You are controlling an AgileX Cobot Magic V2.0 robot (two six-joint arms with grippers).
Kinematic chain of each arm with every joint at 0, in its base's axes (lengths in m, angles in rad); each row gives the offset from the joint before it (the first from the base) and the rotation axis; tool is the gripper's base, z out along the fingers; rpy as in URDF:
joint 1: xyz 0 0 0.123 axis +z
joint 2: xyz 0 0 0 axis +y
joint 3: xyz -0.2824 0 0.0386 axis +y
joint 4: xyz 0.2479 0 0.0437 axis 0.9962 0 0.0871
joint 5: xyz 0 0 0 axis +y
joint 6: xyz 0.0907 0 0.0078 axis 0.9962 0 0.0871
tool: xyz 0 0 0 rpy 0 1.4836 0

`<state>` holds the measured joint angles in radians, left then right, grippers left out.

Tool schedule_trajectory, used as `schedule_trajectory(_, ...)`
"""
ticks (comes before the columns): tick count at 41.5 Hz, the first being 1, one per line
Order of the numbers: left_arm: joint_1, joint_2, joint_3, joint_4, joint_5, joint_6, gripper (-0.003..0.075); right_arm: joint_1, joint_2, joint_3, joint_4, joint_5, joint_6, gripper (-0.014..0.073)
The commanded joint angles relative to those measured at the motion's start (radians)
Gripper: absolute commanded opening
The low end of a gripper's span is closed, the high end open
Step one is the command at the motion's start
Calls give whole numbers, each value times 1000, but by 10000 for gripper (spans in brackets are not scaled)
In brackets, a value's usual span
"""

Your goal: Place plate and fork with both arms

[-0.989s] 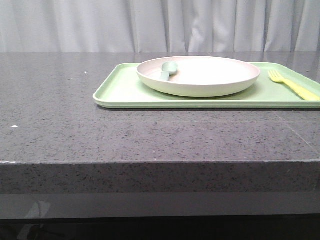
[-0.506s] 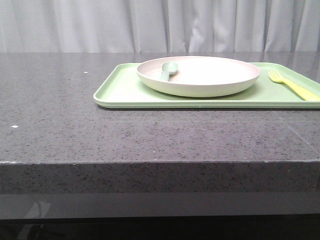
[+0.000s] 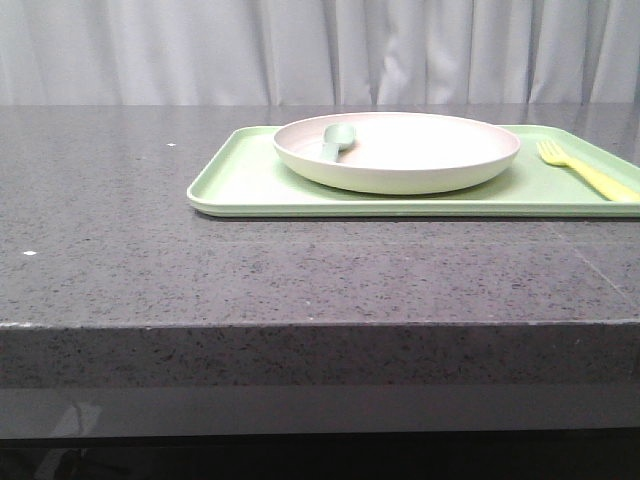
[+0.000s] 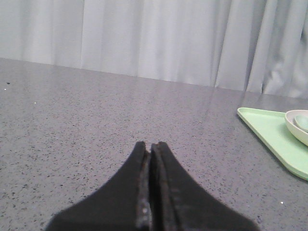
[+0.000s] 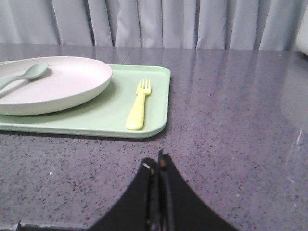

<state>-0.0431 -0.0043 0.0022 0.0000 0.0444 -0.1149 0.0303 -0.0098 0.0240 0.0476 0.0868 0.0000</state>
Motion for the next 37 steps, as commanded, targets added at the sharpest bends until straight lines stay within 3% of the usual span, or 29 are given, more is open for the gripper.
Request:
schedule_trajectory(1,-7,-22,8,-12,-87,-9,-20,-8,-20,-2,-12,-134,0,-68)
schedule_trajectory(37,-7,-22,8,-12,-87,-9,-20,-30,-18,-2,-12,-144,0,-68)
